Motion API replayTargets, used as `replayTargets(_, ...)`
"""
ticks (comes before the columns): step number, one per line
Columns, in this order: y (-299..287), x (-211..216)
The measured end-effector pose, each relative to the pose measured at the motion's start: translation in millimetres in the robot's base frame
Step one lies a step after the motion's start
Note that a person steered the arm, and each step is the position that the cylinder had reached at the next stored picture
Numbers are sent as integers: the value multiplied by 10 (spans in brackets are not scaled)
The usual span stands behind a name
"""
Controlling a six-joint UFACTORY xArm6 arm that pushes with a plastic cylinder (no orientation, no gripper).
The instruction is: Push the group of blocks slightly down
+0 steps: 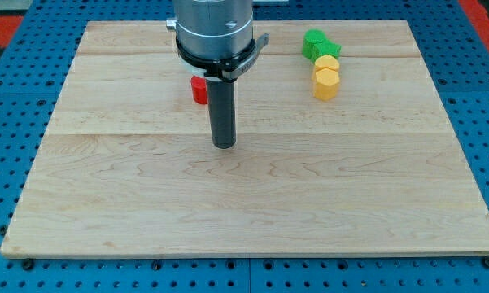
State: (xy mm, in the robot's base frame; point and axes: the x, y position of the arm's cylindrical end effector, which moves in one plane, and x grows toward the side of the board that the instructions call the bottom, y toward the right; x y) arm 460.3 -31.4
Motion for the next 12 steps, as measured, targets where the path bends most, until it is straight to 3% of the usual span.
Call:
replayTargets(2, 279, -22)
replayTargets(4, 2160, -263)
replayTargets(5, 2931, -616)
replayTargets(6, 3283, -1199)
replayTargets(8, 3271, -2411)
replayTargets(9, 3065, -2691)
replayTargets(12, 1797, -2691)
